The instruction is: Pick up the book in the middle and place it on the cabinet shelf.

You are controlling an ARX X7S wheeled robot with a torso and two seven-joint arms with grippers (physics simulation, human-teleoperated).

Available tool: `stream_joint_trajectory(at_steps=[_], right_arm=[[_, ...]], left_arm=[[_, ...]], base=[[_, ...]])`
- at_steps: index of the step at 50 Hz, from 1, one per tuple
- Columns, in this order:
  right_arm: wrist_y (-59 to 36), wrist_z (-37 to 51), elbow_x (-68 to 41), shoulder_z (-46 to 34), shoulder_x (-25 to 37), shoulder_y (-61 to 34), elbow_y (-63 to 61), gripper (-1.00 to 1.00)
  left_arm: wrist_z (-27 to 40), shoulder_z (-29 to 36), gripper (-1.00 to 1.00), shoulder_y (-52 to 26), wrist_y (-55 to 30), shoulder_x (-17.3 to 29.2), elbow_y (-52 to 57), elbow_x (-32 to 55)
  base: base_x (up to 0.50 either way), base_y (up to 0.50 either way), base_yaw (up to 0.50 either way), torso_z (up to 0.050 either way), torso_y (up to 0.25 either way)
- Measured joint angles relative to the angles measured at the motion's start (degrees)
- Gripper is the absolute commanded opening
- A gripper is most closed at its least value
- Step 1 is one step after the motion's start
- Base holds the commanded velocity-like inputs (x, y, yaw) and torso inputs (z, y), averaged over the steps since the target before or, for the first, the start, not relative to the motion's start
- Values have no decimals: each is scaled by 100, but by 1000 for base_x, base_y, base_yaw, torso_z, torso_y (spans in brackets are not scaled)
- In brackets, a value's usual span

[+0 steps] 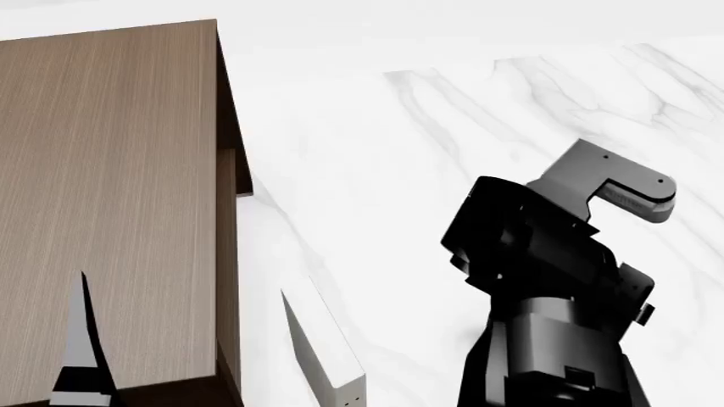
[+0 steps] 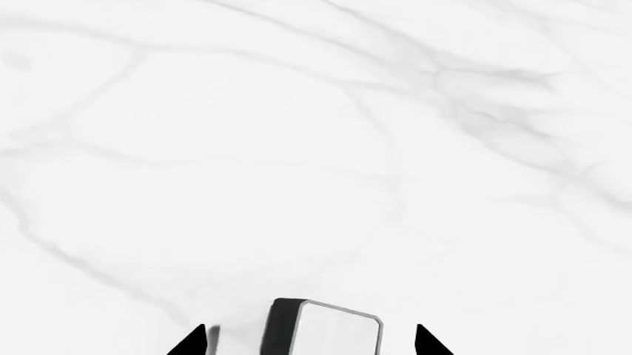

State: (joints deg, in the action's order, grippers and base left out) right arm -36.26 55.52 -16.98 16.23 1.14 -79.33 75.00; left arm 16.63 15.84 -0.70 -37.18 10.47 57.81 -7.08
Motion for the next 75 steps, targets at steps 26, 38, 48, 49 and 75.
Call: stream_joint_trajectory(at_steps=[26, 38, 48, 49, 75], right_arm=[[254, -303, 424, 795, 22, 185, 0, 100], [399, -516, 687, 1218, 53, 268, 0, 100], [498, -638, 854, 1514, 85, 342, 0, -100], [543, -660, 865, 1540, 85, 351, 0, -100], [1425, -1250, -16, 240, -2, 121, -341, -100]], left_arm=[[98, 28, 100, 7, 62, 71, -64, 68], [145, 51, 100, 19, 111, 108, -111, 95], [181, 73, 100, 26, 134, 138, -133, 116], [184, 77, 100, 25, 133, 141, -133, 117], [276, 142, 100, 5, 128, 200, -152, 161]], base=[[0, 0, 0, 0, 0], [0, 0, 0, 0, 0], [0, 0, 0, 0, 0], [0, 0, 0, 0, 0], [0, 0, 0, 0, 0]])
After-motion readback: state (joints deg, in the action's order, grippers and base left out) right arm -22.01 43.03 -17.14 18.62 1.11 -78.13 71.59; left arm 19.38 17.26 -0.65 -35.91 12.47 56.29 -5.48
